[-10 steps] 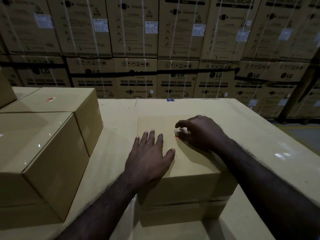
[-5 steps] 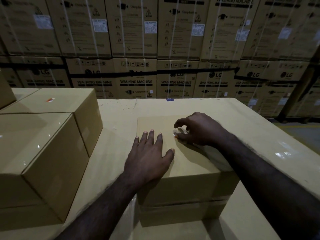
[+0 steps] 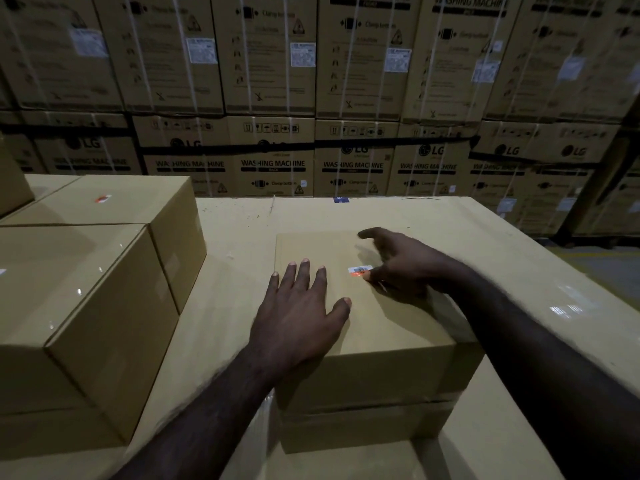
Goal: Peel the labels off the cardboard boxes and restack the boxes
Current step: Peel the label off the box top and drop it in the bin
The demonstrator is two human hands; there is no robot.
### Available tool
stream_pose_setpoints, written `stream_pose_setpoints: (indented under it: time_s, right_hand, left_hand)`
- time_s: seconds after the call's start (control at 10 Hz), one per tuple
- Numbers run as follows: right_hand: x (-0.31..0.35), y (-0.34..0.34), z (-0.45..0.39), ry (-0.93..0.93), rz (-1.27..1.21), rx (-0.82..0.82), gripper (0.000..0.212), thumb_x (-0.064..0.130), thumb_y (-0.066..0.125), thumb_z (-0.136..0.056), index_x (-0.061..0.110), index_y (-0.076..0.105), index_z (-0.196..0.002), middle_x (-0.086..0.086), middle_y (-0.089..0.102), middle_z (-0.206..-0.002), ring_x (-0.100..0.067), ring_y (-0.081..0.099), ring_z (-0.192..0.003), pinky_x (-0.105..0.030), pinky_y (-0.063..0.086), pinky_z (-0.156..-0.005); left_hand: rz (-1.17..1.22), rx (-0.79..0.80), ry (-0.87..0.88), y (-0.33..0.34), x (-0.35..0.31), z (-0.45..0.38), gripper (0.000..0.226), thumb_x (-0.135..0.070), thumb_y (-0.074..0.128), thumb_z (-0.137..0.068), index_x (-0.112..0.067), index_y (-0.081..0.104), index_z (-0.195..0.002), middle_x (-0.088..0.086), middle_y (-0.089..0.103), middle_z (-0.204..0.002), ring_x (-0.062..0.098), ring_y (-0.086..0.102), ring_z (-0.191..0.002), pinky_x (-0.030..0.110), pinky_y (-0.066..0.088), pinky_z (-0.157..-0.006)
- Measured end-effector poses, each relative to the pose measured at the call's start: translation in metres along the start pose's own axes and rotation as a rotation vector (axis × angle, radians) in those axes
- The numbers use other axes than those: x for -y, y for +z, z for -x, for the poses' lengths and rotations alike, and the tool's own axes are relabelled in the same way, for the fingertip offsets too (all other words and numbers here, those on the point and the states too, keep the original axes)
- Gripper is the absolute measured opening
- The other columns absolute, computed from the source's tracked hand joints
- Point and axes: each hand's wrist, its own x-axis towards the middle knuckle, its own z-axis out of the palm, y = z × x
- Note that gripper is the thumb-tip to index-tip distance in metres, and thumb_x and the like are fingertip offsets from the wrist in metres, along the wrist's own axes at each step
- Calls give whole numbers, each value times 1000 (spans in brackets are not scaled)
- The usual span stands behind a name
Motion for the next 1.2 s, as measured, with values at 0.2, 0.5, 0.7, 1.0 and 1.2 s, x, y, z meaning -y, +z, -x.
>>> stream_pose_setpoints:
  time_s: [0.2,0.5,0.7,1.0,1.2]
  right_hand:
    - [4,1,-13,203,-143,69,90,11,73,-82,24,19,-153,-11,25,-156,-34,34,-135,-34,44,-90]
    - [7,9,-26,264,-126,11,94,13,73,-81,22,14,-155,-11,19,-159,-37,28,-139,-50,38,-109]
    - [4,14,-27,254,-127,-38,92,19,74,-80,27,18,-153,-10,23,-157,-35,27,-140,-51,34,-111]
    - [17,10,3,-26,153,-103,74,39,76,-80,25,42,-144,-5,47,-146,-24,51,-122,-29,44,-84]
    - [23,8,5,-74,278,-98,60,42,74,-81,24,53,-135,-5,59,-132,-20,57,-113,-28,47,-82]
  left_hand:
    - [-1,3,-4,1,1,-2,73,-64,20,-95,-24,5,-155,5,-4,-163,23,-6,-149,45,-2,-121]
    - [-13,-2,-8,3,0,-2,73,-64,19,-95,-24,6,-155,5,-4,-163,23,-6,-149,45,-4,-119]
    - [-10,16,-1,1,0,-2,74,-64,20,-95,-24,5,-155,5,-5,-163,23,-6,-149,46,-2,-121]
    - [-4,8,-1,0,0,0,73,-64,20,-95,-24,6,-155,5,-4,-163,23,-6,-149,46,-3,-120]
    - [4,14,-8,-2,-1,2,73,-63,20,-95,-24,6,-155,5,-4,-163,23,-7,-149,46,-4,-120]
